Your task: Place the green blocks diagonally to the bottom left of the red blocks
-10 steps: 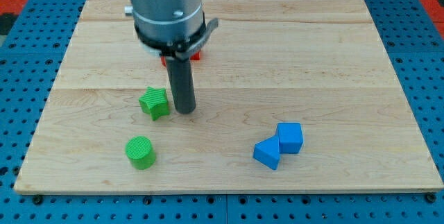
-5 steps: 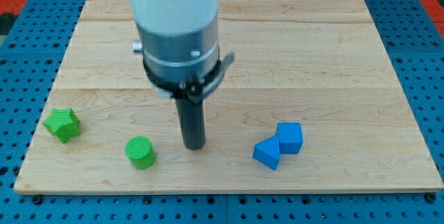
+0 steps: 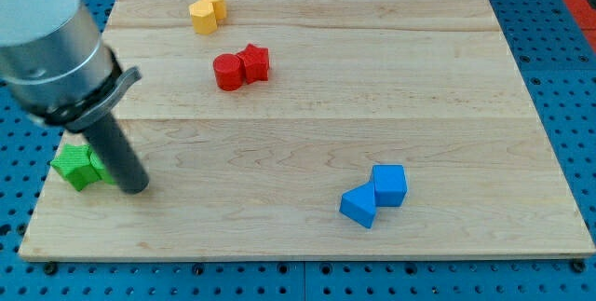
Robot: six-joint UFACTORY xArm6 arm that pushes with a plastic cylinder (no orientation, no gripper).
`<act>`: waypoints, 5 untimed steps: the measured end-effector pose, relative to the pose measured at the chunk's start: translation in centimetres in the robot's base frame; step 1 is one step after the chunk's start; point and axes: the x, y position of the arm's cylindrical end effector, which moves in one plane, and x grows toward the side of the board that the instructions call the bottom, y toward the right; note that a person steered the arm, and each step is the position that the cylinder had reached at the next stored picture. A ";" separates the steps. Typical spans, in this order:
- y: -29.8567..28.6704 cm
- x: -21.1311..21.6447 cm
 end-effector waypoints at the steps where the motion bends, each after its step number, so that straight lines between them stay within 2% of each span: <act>1: 3.6 -4.6; 2: 4.7 -6.0; 5: 4.7 -6.0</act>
